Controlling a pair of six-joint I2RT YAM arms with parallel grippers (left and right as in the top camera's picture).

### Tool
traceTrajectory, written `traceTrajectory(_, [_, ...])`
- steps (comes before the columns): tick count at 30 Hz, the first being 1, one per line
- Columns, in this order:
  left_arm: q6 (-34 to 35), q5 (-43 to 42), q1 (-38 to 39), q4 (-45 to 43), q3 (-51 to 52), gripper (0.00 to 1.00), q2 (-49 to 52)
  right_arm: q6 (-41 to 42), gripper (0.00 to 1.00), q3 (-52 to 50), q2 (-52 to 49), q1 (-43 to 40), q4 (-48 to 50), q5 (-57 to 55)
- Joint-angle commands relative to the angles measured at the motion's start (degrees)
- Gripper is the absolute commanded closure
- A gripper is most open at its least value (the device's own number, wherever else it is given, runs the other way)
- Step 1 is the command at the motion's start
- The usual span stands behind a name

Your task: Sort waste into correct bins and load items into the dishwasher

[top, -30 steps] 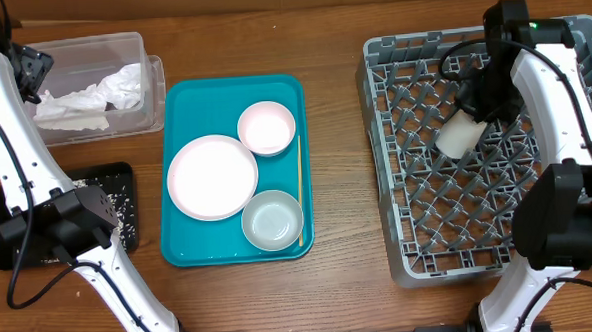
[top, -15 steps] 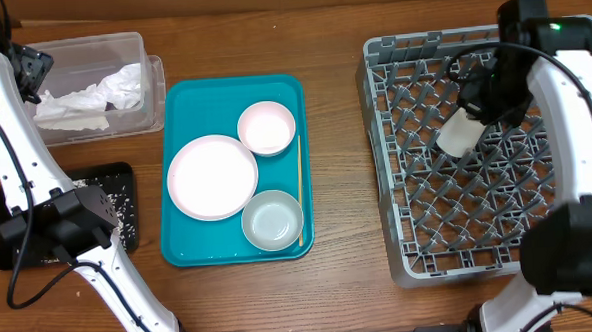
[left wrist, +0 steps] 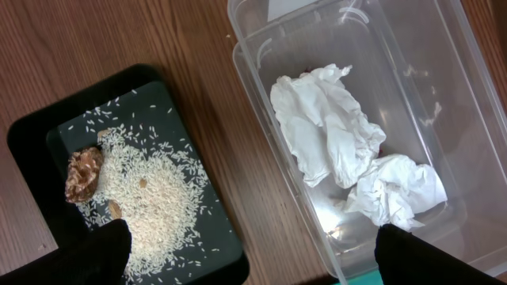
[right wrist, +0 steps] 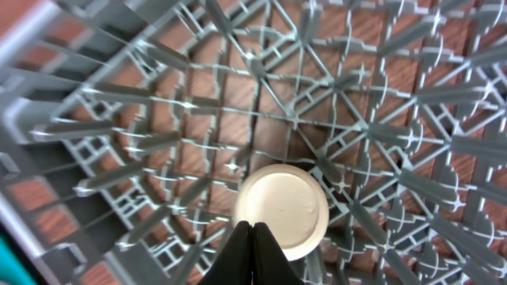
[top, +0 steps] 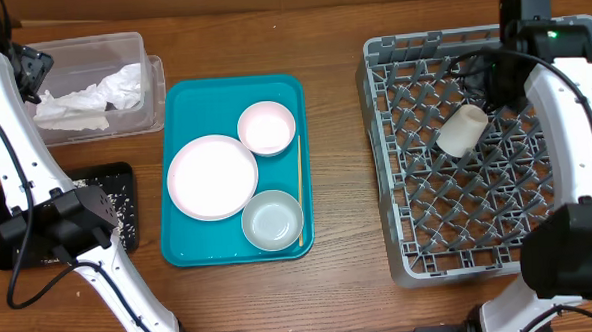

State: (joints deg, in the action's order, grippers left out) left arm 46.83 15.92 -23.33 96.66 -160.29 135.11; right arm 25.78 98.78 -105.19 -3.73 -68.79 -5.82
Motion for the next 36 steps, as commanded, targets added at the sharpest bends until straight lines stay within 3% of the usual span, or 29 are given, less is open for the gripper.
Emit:
traceTrajectory(1, [1.0,1.0,0.1,0.1,-1.0,0.0,-1.4,0.7,0.96,-0.9,-2.4,-0.2,-0.1,-0.6])
traceTrajectory(20, [1.0,1.0,0.1,0.1,-1.0,0.0,-1.4,-0.6,0.96,1.2,-4.2,-0.1,-11.5,9.2])
traceTrajectory(32, [1.0,1.0,0.1,0.1,-1.0,0.0,-1.4,-6.4,0.96,5.4,9.9,2.5,-13.2,22.9])
traceTrajectory(35, [1.0,1.0,0.1,0.1,-1.0,0.0,-1.4,-8.2,0.84,5.4,11.8,7.0,-11.1,28.7])
traceTrajectory(36, [1.0,1.0,0.1,0.1,-1.0,0.0,-1.4,-8.2,0.71,5.4,11.9,8.7,-10.6,29.1])
